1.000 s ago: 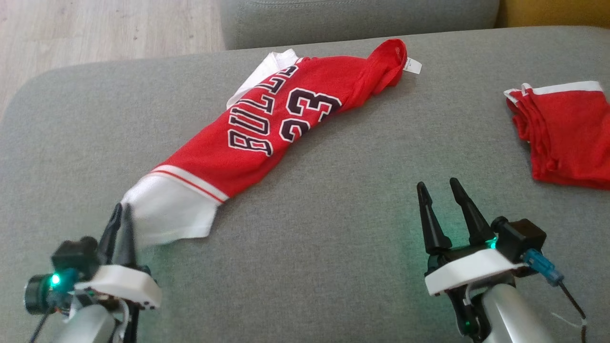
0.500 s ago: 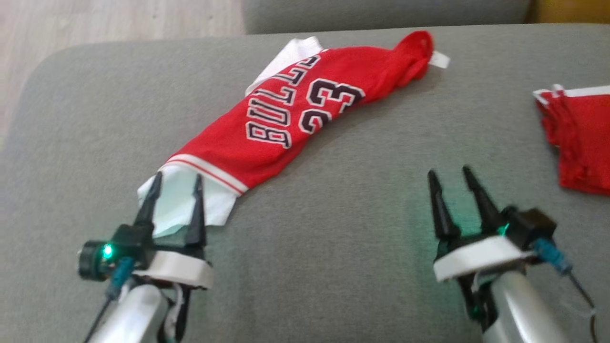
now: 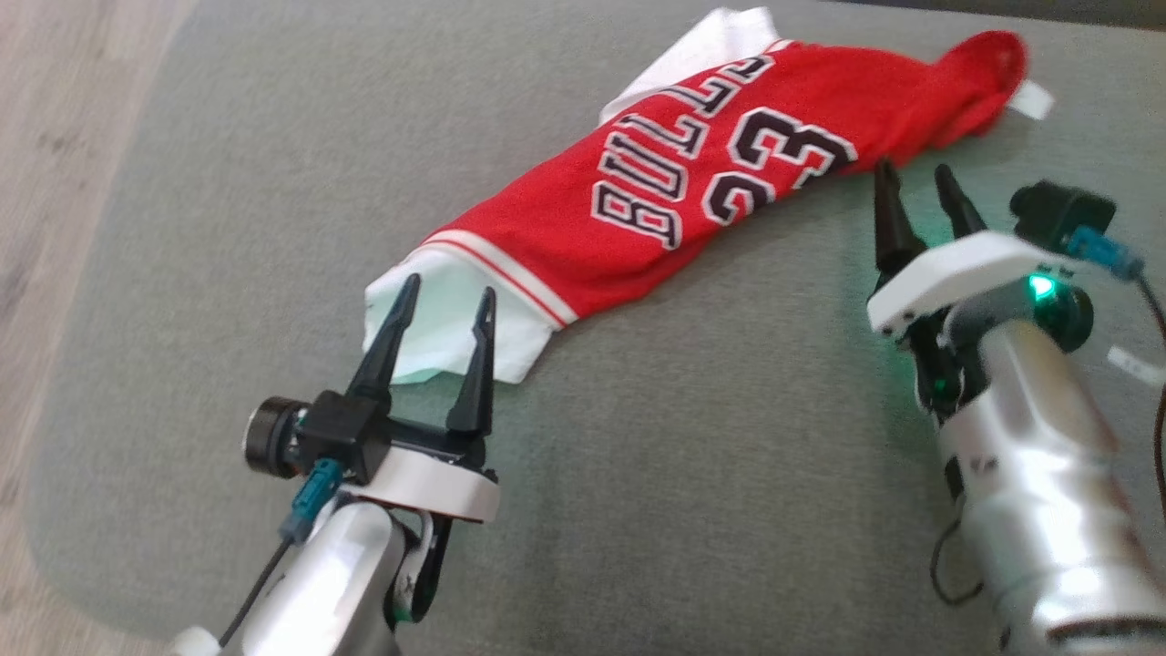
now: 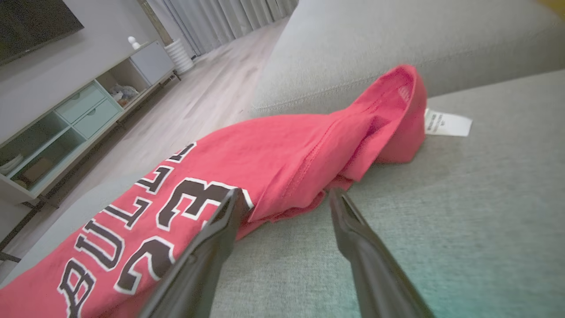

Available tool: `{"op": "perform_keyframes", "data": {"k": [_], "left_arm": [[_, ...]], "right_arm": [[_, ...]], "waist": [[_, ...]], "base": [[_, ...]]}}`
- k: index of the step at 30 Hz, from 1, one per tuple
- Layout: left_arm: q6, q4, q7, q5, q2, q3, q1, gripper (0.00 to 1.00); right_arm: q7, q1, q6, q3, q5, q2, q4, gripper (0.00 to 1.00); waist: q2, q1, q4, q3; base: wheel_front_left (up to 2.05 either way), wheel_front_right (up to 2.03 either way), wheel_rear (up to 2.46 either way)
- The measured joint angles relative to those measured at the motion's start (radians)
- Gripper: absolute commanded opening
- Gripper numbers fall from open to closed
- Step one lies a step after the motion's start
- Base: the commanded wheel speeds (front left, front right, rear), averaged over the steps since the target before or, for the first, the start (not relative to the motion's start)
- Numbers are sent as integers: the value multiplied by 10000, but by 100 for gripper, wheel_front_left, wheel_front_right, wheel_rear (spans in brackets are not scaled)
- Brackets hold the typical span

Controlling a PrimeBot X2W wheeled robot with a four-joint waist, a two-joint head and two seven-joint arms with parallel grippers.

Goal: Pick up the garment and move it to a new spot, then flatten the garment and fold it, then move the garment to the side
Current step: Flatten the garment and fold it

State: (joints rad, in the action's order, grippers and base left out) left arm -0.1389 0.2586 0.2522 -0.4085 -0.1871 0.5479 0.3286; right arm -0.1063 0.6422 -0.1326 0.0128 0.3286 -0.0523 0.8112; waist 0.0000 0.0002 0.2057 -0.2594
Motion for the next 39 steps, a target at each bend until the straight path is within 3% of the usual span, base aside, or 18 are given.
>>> {"op": "perform_keyframes", "data": {"k": [9,10,11,12,18,26,30,39], "left_arm": [[435,274,0,483,464,-389,103,100],[441,290,0,522,491,-456,150,100],[500,293,0,575,522,-566,172,100],[525,307,0,594,537,-644,186,100],[700,500,0,861,663,-918,190,100],[874,608,0,1030,673,-1258,106,100],[876,612,0,1106,681,-1333,-104,100],[951,744,0,1197,765,-1409,-1013,100]], "right_arm": [[-464,2061,0,-510,297,-96,3060,100],[-564,2220,0,-470,391,-115,3266,89],[-662,2371,0,-387,487,-130,3438,18],[-750,2500,0,-236,600,-142,3593,0],[-1206,2628,0,696,1275,-150,3990,0],[-1417,2064,0,1893,1703,-148,3492,0],[-1417,1849,0,1998,798,-171,3250,0],[-1191,1358,0,1160,-1223,-518,1555,0]], "waist": [[0,0,542,-614],[0,0,536,-652],[0,0,512,-673],[0,0,478,-684],[0,-1,139,-573],[0,-2,-560,24],[0,-3,-941,488],[0,-4,-1599,1839]], "base": [[0,0,0],[0,0,0],[0,0,0],[0,0,0],[0,0,0],[0,0,0],[0,0,0],[0,0,0]]}}
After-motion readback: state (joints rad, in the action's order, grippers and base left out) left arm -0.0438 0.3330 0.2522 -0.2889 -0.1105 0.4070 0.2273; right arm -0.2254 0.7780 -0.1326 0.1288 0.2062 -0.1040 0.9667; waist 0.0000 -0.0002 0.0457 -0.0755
